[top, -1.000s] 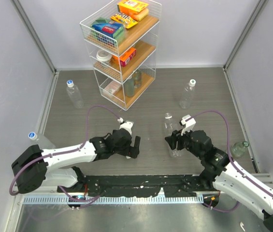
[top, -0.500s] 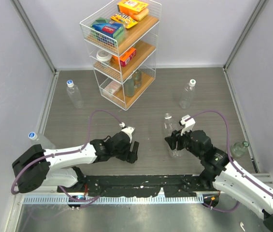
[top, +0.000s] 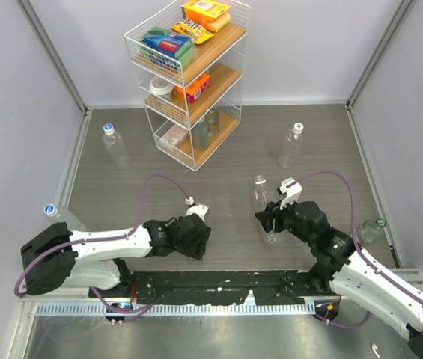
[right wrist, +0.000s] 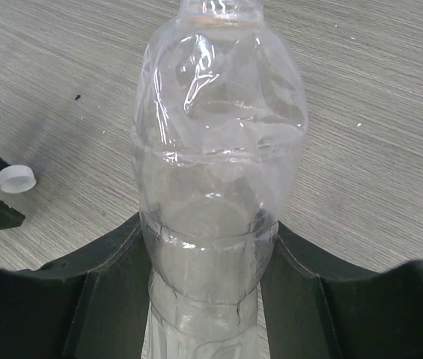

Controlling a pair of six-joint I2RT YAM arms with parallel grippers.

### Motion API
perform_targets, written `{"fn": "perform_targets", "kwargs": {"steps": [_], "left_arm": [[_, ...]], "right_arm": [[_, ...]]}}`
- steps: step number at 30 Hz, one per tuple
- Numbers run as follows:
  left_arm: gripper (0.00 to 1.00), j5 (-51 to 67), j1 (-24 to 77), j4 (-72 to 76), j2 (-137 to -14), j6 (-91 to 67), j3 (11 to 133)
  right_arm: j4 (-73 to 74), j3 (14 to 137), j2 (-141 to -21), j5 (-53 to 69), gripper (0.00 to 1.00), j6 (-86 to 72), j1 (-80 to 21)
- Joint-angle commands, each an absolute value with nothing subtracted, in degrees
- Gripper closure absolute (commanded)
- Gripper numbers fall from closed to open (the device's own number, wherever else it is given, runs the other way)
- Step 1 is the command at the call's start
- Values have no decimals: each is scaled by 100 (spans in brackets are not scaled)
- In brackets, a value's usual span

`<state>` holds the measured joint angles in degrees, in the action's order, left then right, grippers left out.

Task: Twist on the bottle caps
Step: Adjust the bottle cap at the center of the board.

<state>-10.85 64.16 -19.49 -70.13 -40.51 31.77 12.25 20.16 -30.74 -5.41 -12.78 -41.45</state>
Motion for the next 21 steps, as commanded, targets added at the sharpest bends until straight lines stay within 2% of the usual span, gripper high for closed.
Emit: {"fn": "perform_targets", "kwargs": {"steps": [1, 2, 4, 14, 21], "left_arm": [[47, -1318, 6478, -1924, -7286, -4061, 3533], [55, -1344, 6495, -2003, -7356, -4061, 3585], [60, -1467, 6556, -2092, -7453, -4069, 3665], [63, -2355, 6601, -2627, -7918, -4193, 4455], [64, -1899, 6609, -2566, -8533, -4148, 4790]], "right_arm": [[1019, 2224, -3015, -510, 73, -1248, -4157], [1020, 2232, -3023, -518, 73, -1248, -4157], [1020, 2224, -3015, -510, 73, -1248, -4157], [1011, 2224, -3023, -492, 73, -1257, -4157], [1011, 2232, -3067, -501, 73, -1257, -4157]]}}
